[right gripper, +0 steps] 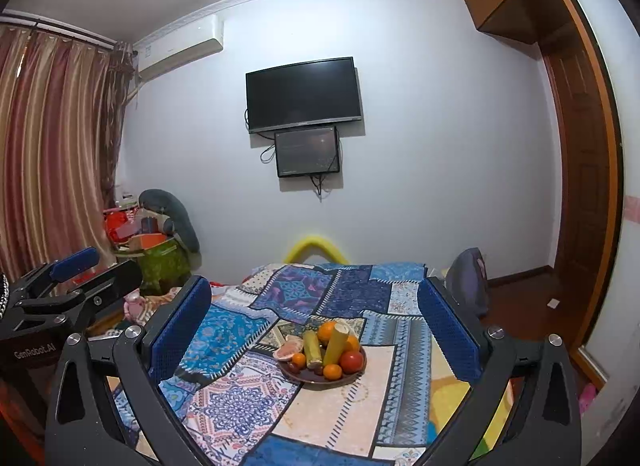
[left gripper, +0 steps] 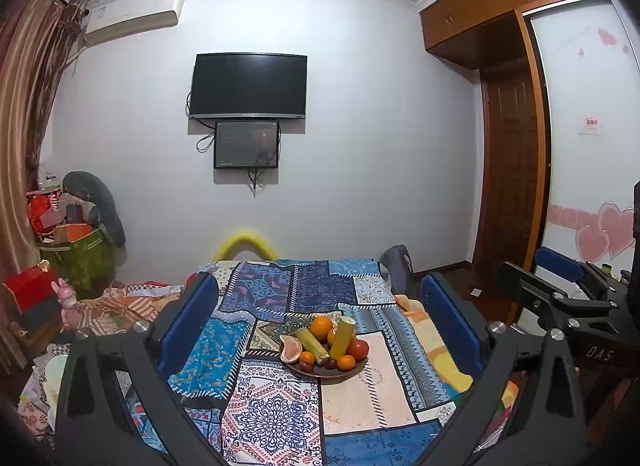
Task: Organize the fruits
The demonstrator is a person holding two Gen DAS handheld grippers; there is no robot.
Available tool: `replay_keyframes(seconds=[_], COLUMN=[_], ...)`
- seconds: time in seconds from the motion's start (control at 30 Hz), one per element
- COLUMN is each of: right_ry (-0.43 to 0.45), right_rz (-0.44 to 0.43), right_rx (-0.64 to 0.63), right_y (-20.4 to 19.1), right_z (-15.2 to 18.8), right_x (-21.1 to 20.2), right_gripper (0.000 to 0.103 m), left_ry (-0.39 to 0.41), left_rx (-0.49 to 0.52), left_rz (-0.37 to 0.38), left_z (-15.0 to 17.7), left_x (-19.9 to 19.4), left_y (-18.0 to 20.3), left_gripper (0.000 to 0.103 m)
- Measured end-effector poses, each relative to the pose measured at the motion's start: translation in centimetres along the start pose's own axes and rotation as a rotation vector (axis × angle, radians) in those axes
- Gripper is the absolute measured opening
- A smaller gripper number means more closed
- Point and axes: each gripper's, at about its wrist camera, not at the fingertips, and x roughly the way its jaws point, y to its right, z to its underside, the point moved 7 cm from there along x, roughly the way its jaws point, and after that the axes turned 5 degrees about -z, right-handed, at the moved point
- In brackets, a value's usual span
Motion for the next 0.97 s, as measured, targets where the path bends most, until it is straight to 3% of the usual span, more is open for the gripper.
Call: replay_keyframes(seconds=[0.97], right_ry=[-0.015], right_rz=[0.002], right_rx=[-0.013], right_y=[-0.06], right_z=[0.14], right_x=[0.55], right_gripper=[0.103], left_ry=[-0.007], left_rx=[-0.006], left_rz=[0.021], left_z=[0.04], left_x=[0.32], left_y=[-0.03], left_gripper=[0.103])
